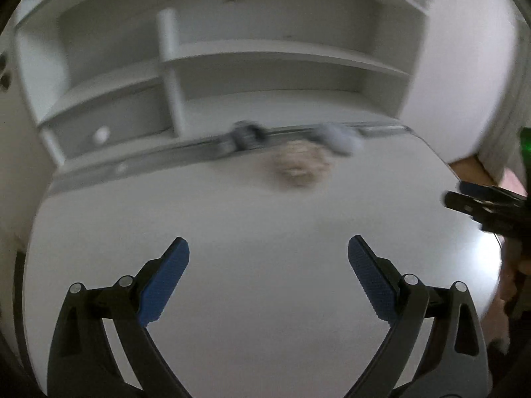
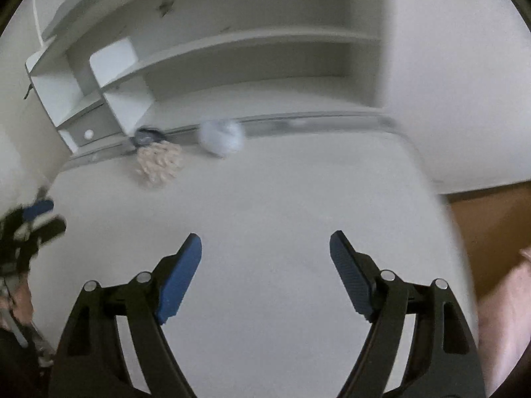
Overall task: Collect trash
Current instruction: 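Move both open tools back to the desk near the white cloth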
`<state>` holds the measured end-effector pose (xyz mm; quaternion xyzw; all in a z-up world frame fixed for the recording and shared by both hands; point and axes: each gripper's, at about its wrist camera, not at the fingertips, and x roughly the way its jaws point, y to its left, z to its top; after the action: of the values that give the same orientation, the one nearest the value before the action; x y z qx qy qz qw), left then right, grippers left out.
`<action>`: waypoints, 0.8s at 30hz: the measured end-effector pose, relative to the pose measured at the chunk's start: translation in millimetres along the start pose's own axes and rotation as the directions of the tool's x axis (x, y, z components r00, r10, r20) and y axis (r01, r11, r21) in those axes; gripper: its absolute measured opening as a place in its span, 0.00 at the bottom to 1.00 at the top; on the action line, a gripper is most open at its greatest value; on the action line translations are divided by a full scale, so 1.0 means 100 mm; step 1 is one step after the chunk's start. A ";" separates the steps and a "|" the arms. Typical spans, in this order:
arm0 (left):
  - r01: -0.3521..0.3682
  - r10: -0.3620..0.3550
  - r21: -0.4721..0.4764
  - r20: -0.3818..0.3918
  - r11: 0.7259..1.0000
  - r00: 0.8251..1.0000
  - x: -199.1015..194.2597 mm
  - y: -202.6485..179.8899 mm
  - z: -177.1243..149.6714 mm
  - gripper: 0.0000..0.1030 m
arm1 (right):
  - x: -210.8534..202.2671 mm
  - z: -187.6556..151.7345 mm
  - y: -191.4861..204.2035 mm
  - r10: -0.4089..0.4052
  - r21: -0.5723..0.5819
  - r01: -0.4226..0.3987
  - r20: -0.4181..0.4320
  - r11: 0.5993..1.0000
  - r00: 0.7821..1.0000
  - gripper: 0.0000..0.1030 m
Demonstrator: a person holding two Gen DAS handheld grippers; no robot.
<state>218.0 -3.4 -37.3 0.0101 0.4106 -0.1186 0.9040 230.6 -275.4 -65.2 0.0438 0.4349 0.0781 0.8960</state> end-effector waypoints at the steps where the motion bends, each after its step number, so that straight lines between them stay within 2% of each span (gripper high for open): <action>1: -0.011 0.011 -0.019 -0.006 1.000 1.000 0.02 0.06 0.00 0.91 | 0.12 0.10 0.05 0.009 -0.009 -0.010 -0.014 1.000 1.000 0.75; 4: -0.026 0.025 -0.031 -0.028 0.999 0.999 0.15 0.17 0.02 0.91 | 0.54 0.42 0.29 -0.005 -0.044 0.004 -0.036 0.999 0.999 0.75; 8: -0.018 0.017 -0.037 -0.040 0.999 0.999 0.34 0.17 0.16 0.91 | 0.97 0.76 0.39 -0.028 -0.062 0.025 -0.055 0.998 0.998 0.75; 10: -0.010 0.008 -0.040 -0.043 0.999 0.999 0.42 0.17 0.20 0.91 | 1.11 0.90 0.44 -0.039 -0.079 0.034 -0.059 0.996 0.998 0.75; 16: -0.007 0.006 -0.012 -0.061 1.000 0.998 0.69 0.08 0.36 0.91 | 1.27 1.05 0.49 -0.047 -0.115 0.039 -0.062 0.993 0.997 0.73; 17: -0.011 0.011 -0.005 -0.062 1.000 0.998 0.73 0.04 0.39 0.91 | 1.28 1.04 0.49 -0.044 -0.123 0.035 -0.067 0.992 0.997 0.60; 18: -0.010 0.010 -0.001 -0.062 1.000 0.998 0.75 0.02 0.41 0.91 | 1.28 1.03 0.49 -0.042 -0.130 0.032 -0.073 0.991 0.996 0.40; 19: -0.006 0.007 0.006 -0.064 1.000 0.998 0.79 -0.03 0.45 0.91 | 1.23 0.97 0.48 -0.055 -0.144 0.046 -0.057 0.988 0.997 0.30; 21: -0.001 0.002 0.022 -0.061 1.000 0.998 0.86 -0.14 0.52 0.91 | 1.15 0.96 0.45 -0.045 -0.136 0.039 -0.044 0.990 0.998 0.23; 24: 0.007 -0.004 0.052 -0.055 0.999 0.998 0.97 -0.30 0.61 0.91 | 0.92 0.88 0.30 -0.049 -0.121 0.048 -0.011 0.991 0.999 0.23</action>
<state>318.1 -59.2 -67.2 0.0358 0.4322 -0.1316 0.8914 353.3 -230.0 -77.4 -0.0216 0.4367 0.0829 0.8955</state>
